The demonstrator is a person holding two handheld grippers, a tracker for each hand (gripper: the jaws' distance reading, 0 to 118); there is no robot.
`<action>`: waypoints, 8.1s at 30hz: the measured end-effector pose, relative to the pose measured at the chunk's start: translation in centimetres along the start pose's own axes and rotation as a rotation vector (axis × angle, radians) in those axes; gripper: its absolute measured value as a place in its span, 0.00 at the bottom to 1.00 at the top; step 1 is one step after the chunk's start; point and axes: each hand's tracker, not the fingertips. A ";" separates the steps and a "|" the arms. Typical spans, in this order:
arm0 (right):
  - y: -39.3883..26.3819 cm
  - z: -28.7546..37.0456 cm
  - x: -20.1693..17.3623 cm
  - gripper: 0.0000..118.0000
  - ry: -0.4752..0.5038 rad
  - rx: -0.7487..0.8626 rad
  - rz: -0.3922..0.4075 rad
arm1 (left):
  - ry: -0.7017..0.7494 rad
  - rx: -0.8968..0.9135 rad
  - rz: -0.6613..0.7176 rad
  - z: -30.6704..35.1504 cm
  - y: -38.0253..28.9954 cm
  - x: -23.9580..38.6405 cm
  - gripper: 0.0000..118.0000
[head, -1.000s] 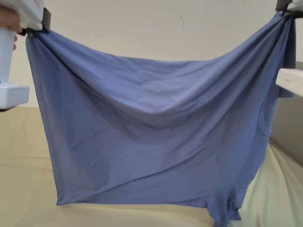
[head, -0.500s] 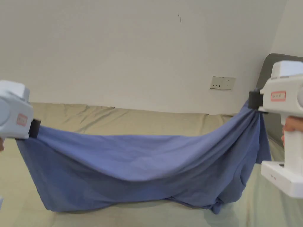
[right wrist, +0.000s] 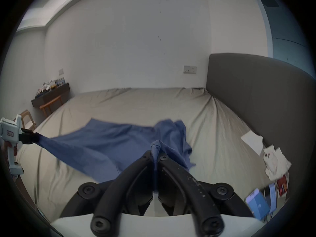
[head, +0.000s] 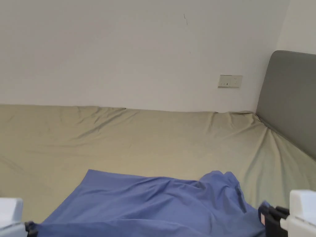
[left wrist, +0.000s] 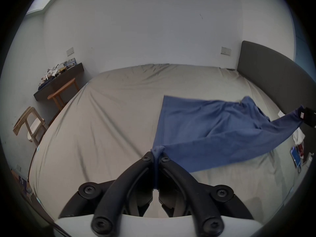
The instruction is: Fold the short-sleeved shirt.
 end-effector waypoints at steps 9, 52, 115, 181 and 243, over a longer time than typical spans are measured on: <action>-9.1 5.1 1.8 0.05 -0.052 -0.065 -0.130 | -0.010 -0.073 0.090 4.0 -9.7 -1.7 0.03; -18.5 14.3 0.5 0.01 -0.288 -0.139 -0.260 | 0.092 -0.054 0.328 12.1 -20.6 -1.7 0.00; -16.9 9.5 2.6 0.11 -0.198 -0.267 -0.200 | -0.009 -0.082 0.338 8.5 -16.4 -4.4 0.04; -16.5 6.5 -1.6 0.01 -0.119 -0.145 -0.336 | 0.013 -0.093 0.117 -4.8 -15.0 -1.0 0.48; -19.8 10.6 3.3 0.07 -0.236 -0.350 -0.268 | -0.032 -0.158 0.290 8.5 -18.3 -4.4 0.04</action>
